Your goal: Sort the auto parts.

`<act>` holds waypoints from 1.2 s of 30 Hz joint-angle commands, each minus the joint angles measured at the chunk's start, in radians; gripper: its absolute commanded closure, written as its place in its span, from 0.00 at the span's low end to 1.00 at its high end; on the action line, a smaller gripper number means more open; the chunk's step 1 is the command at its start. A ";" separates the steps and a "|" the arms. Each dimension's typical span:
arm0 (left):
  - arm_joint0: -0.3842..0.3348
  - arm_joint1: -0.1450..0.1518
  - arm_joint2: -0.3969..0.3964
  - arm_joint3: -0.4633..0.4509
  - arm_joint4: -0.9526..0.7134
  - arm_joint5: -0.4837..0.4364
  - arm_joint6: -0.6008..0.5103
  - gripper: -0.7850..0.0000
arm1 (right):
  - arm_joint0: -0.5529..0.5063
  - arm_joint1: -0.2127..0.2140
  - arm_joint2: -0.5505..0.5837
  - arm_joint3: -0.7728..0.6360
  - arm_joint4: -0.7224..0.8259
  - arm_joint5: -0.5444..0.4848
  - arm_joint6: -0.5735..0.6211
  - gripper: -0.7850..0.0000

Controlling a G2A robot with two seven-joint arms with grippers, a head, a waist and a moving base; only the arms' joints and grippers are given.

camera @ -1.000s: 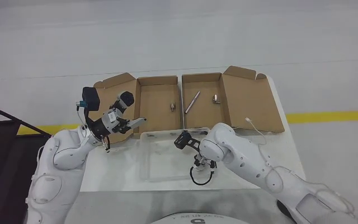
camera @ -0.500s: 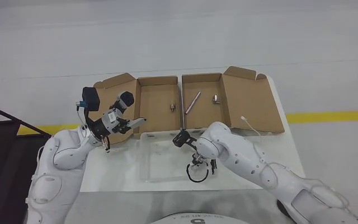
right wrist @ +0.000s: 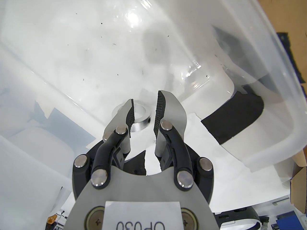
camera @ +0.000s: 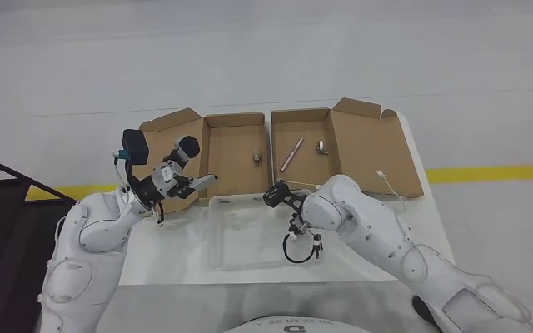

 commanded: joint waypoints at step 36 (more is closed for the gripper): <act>0.000 0.000 0.000 0.000 0.000 0.000 0.000 0.00 | 0.009 -0.003 0.005 0.015 0.037 -0.010 0.009 1.00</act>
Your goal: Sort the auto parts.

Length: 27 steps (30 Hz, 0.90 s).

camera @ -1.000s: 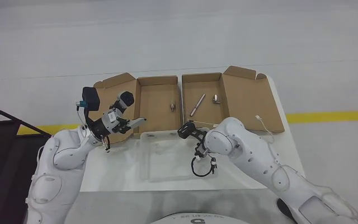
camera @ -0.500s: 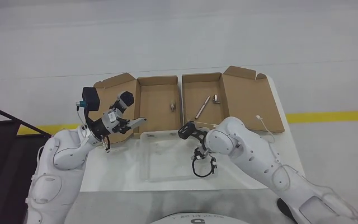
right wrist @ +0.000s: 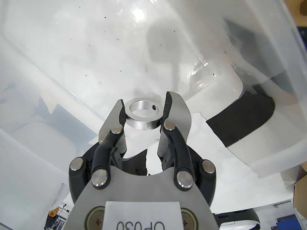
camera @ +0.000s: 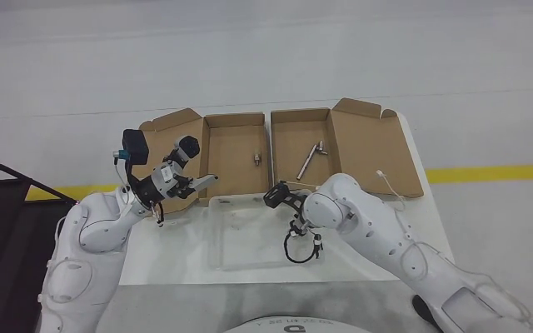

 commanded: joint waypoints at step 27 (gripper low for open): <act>0.000 0.000 0.000 0.000 0.000 0.000 0.000 0.00 | -0.162 0.066 0.414 0.019 0.686 -0.389 -0.272 1.00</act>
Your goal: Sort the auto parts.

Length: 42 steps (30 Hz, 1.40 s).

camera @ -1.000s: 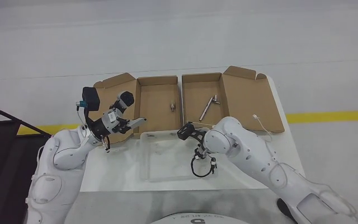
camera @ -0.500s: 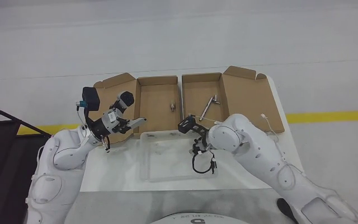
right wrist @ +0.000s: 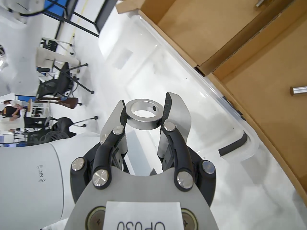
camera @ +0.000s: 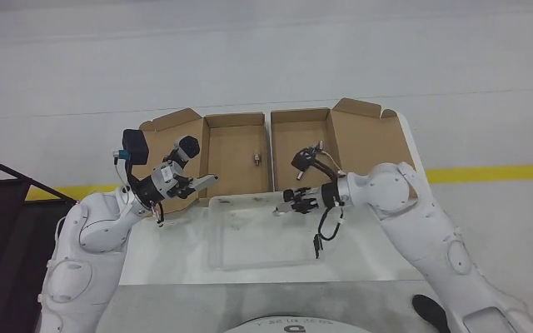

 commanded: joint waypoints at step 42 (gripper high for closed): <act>0.000 0.000 0.000 0.000 0.000 0.000 0.000 0.00 | 0.054 0.021 0.004 0.119 1.080 -0.248 0.064 1.00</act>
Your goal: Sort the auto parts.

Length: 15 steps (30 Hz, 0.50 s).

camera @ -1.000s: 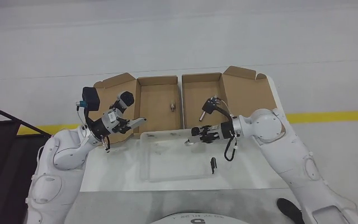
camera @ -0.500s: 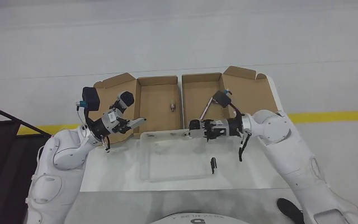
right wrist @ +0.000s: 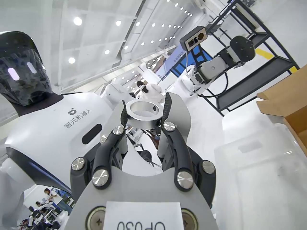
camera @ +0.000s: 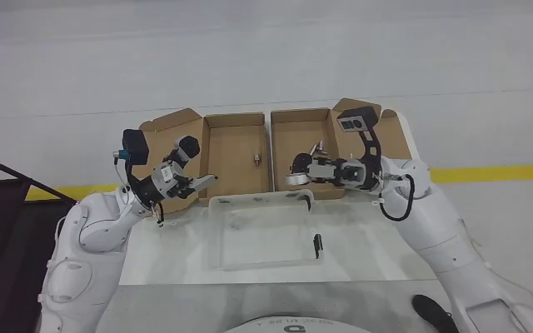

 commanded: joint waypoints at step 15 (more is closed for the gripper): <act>0.000 0.000 0.000 0.000 0.000 0.000 0.000 0.00 | -0.002 -0.009 -0.013 -0.020 0.028 0.021 -0.053 1.00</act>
